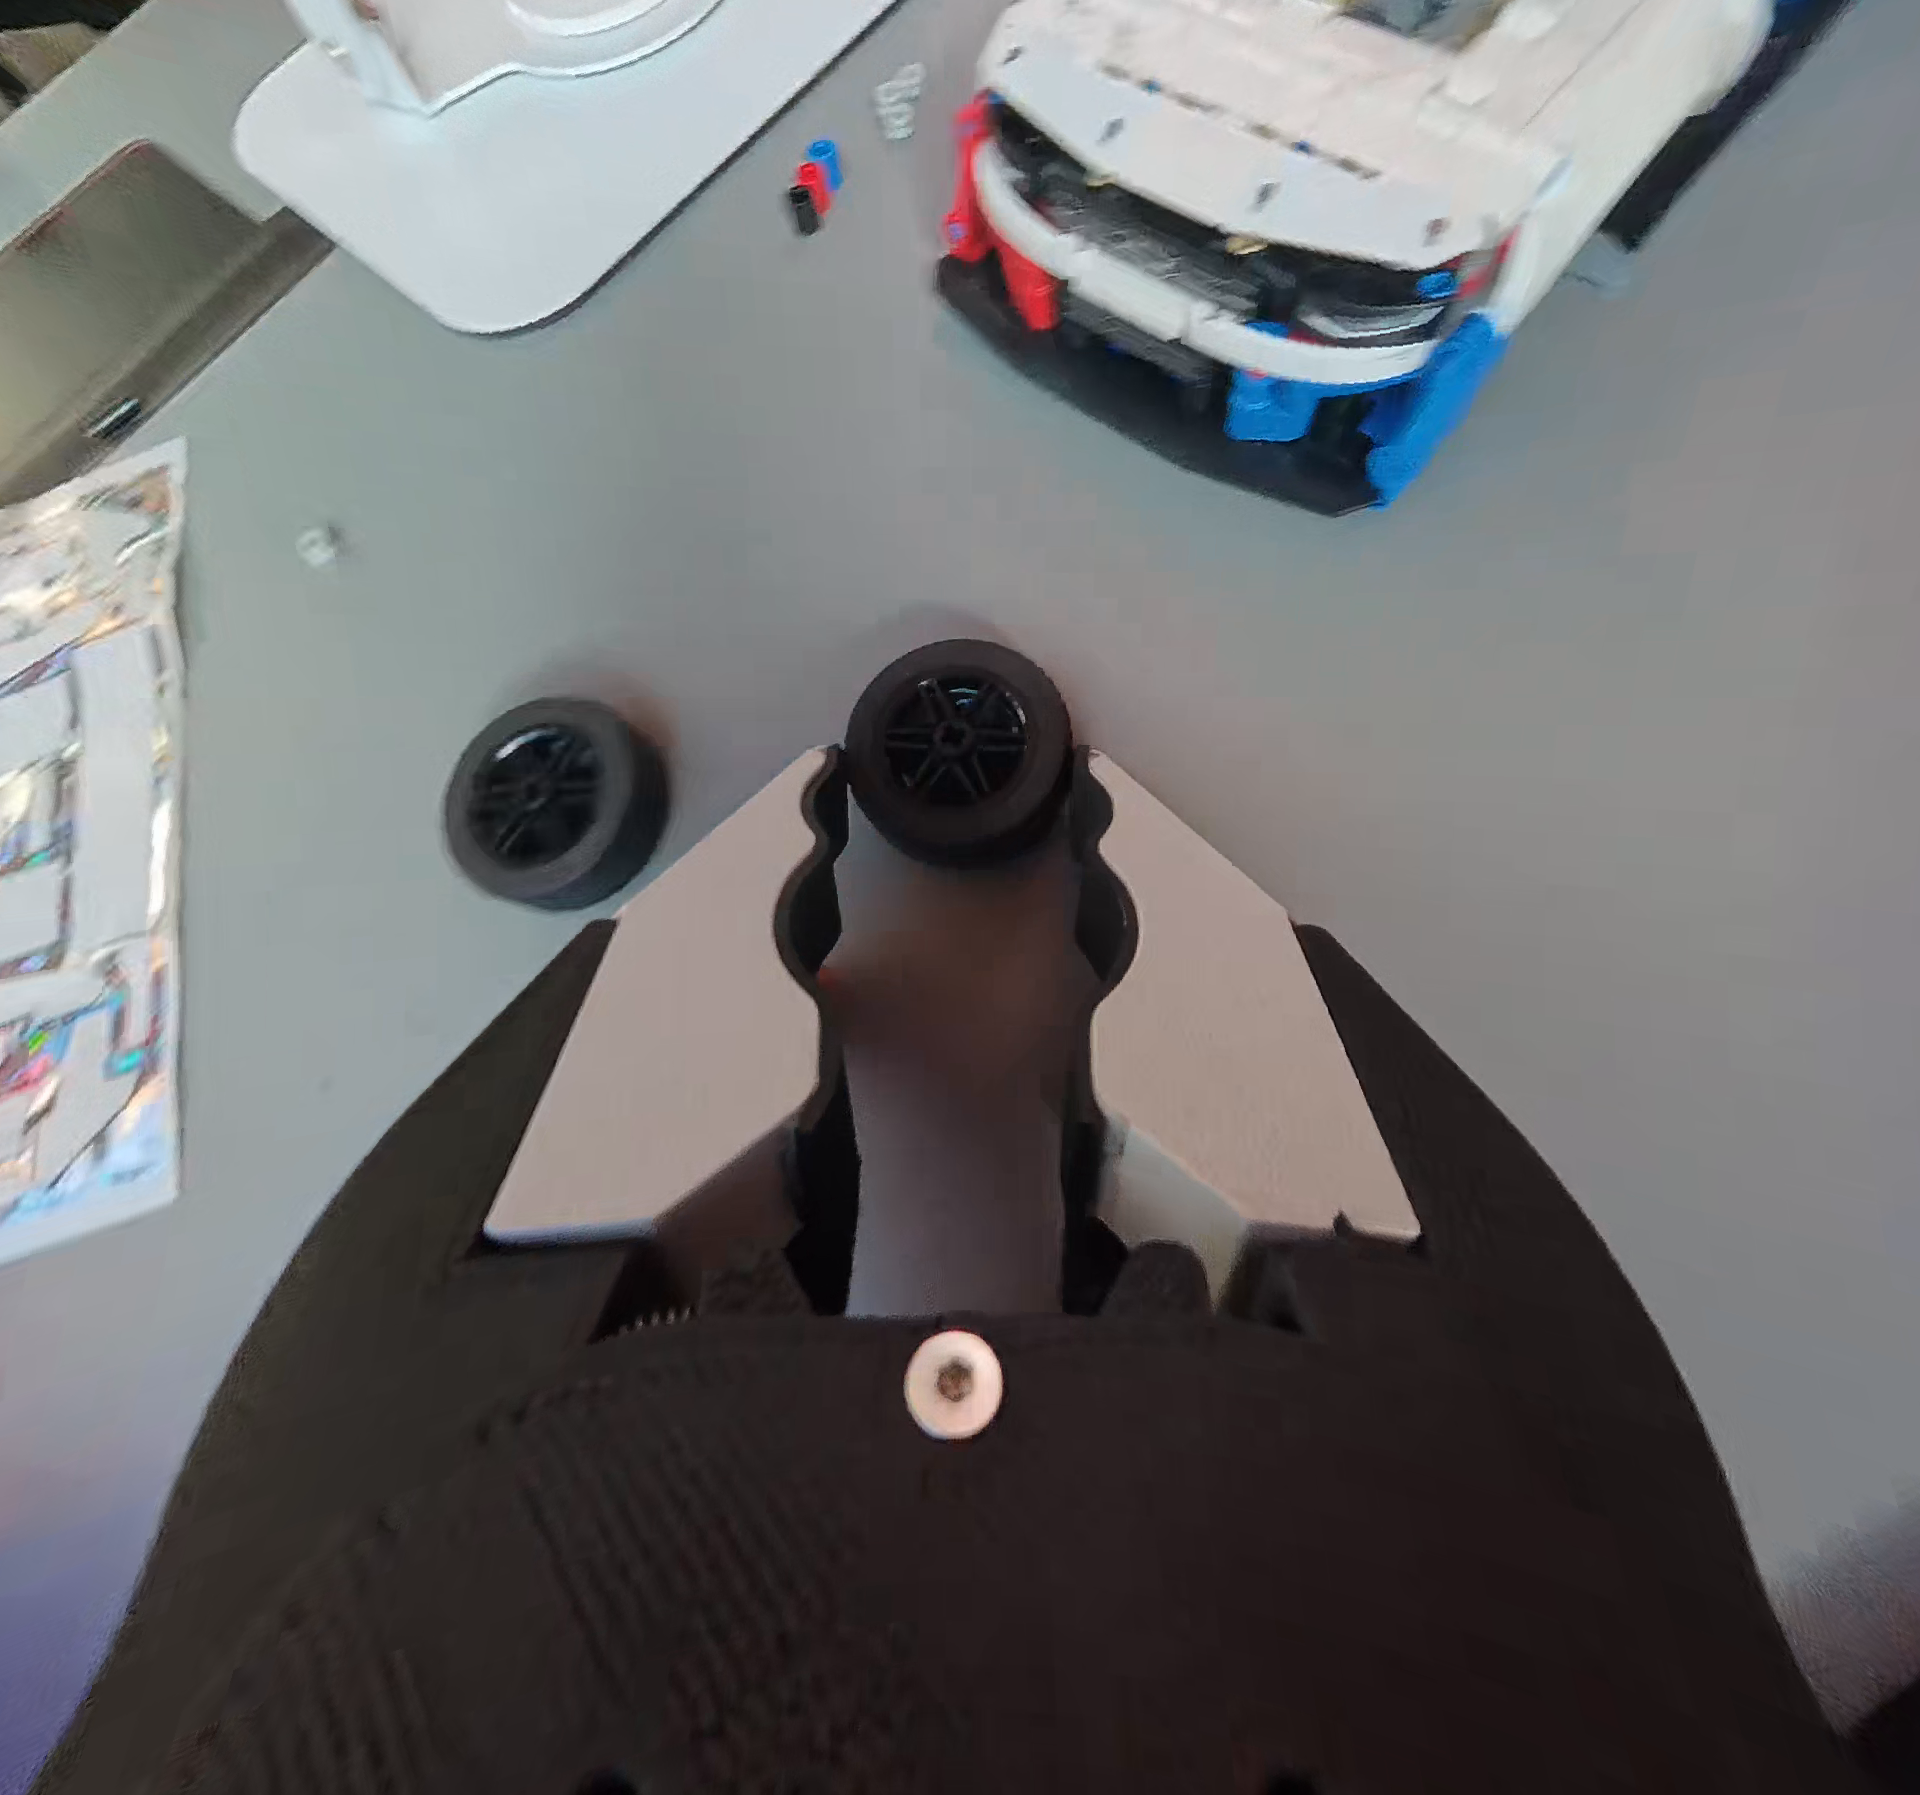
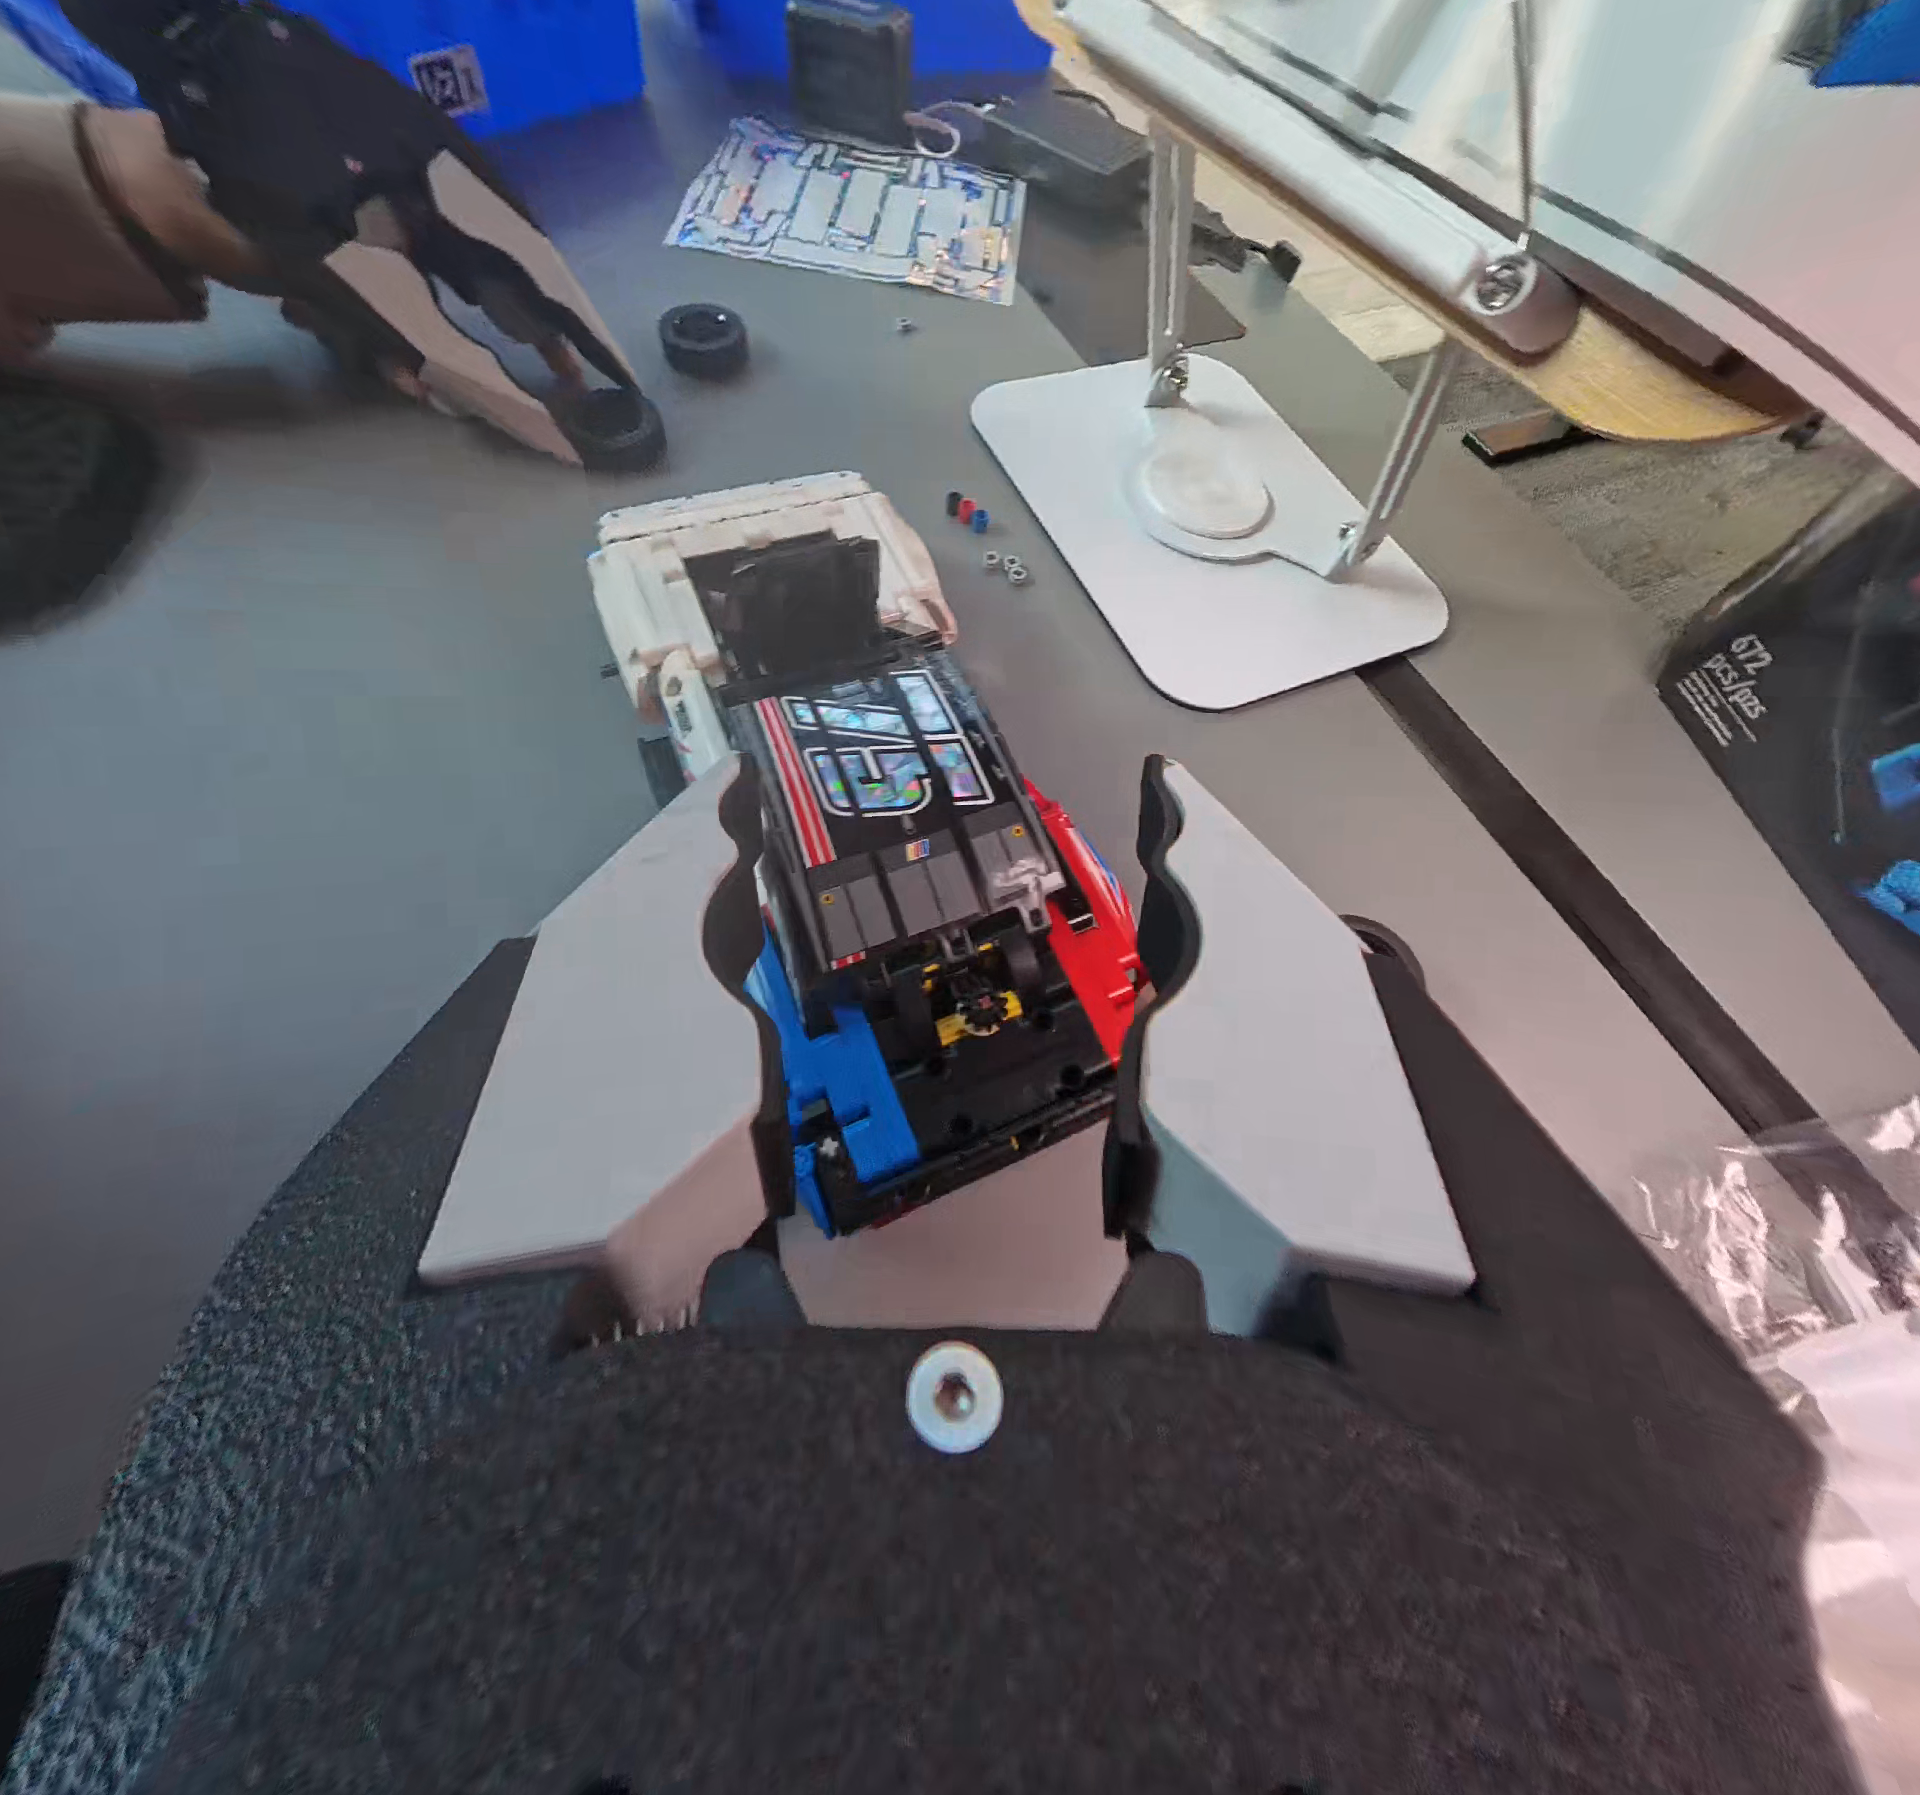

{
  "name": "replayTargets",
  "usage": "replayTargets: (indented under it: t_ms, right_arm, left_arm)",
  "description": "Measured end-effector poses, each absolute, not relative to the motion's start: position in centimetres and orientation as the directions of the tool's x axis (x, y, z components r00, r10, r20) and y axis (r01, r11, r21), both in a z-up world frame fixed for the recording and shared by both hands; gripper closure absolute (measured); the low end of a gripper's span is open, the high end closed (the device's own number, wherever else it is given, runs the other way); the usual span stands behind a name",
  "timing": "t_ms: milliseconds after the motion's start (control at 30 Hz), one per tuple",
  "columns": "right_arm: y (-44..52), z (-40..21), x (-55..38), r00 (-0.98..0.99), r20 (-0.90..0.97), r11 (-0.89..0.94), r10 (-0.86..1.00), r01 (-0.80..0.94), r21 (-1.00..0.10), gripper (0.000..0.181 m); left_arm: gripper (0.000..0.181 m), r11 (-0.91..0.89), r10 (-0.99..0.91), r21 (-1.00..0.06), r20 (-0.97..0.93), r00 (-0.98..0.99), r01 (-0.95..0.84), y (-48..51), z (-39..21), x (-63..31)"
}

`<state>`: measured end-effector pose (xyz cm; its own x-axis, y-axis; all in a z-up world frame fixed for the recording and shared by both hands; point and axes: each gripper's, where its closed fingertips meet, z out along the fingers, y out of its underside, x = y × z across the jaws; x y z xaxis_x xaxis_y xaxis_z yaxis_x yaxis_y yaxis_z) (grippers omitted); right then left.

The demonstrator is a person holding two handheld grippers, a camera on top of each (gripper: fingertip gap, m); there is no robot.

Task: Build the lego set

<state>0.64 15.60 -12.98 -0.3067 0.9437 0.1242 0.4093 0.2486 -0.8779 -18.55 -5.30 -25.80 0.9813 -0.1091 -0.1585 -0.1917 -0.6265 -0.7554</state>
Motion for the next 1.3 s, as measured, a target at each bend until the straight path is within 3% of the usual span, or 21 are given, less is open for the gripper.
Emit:
replayTargets:
  t_ms: [167,333,467,567,633,867,967,1033,1167,1300]
  right_arm:
    - [12.4,-15.3,1.6,-0.406,0.239,0.431,0.882,0.490,-0.758,0.095]
    - [11.0,-18.6,0.2,-0.464,0.270,0.514,0.843,0.552,-0.657,0.093]
    - [9.2,-18.9,-1.4,-0.473,0.312,0.547,0.824,0.520,-0.656,0.100]
    - [8.5,-18.6,-2.4,-0.445,0.276,0.500,0.852,0.530,-0.685,0.111]
    - [8.5,-18.5,-3.0,-0.412,0.244,0.453,0.878,0.547,-0.704,0.130]
    - [8.7,-18.6,-5.2,-0.369,0.175,0.377,0.913,0.598,-0.707,0.149]
    - [8.0,-19.2,-5.7,-0.419,0.177,0.427,0.890,0.634,-0.644,0.127]
    - [7.9,-19.6,-5.4,-0.484,0.225,0.520,0.846,0.651,-0.552,0.104]
    - [10.0,-20.2,-4.7,-0.588,0.297,0.659,0.752,0.671,-0.339,0.079]
    - [11.9,-22.6,-4.0,-0.678,0.245,0.716,0.694,0.686,-0.130,0.079]
  left_arm:
    - [0.141,-0.430,-0.425,-0.804,-0.221,0.878,-0.410,-4.0,-23.7,-7.4]
    - [0.140,-0.358,-0.484,-0.747,-0.364,0.796,-0.560,-2.8,-24.2,-2.6]
    - [0.140,-0.368,-0.507,-0.727,-0.367,0.780,-0.580,-2.3,-25.4,-1.4]
    - [0.129,-0.388,-0.500,-0.741,-0.331,0.800,-0.549,-2.5,-25.3,-1.6]
    - [0.125,-0.393,-0.490,-0.774,-0.280,0.825,-0.496,-2.9,-24.8,-1.9]
    - [0.132,-0.354,-0.293,-0.902,-0.142,0.946,-0.245,-3.3,-21.5,-7.4]
    - [0.132,-0.354,-0.213,-0.915,-0.125,0.969,-0.196,-3.2,-21.5,-9.8]
    - [0.132,-0.354,-0.197,-0.919,-0.112,0.974,-0.177,-3.4,-21.6,-10.4]
    - [0.134,-0.344,-0.191,-0.920,-0.126,0.974,-0.186,-3.6,-21.4,-10.7]
    - [0.134,-0.344,-0.196,-0.916,-0.144,0.970,-0.206,-3.7,-21.5,-10.7]
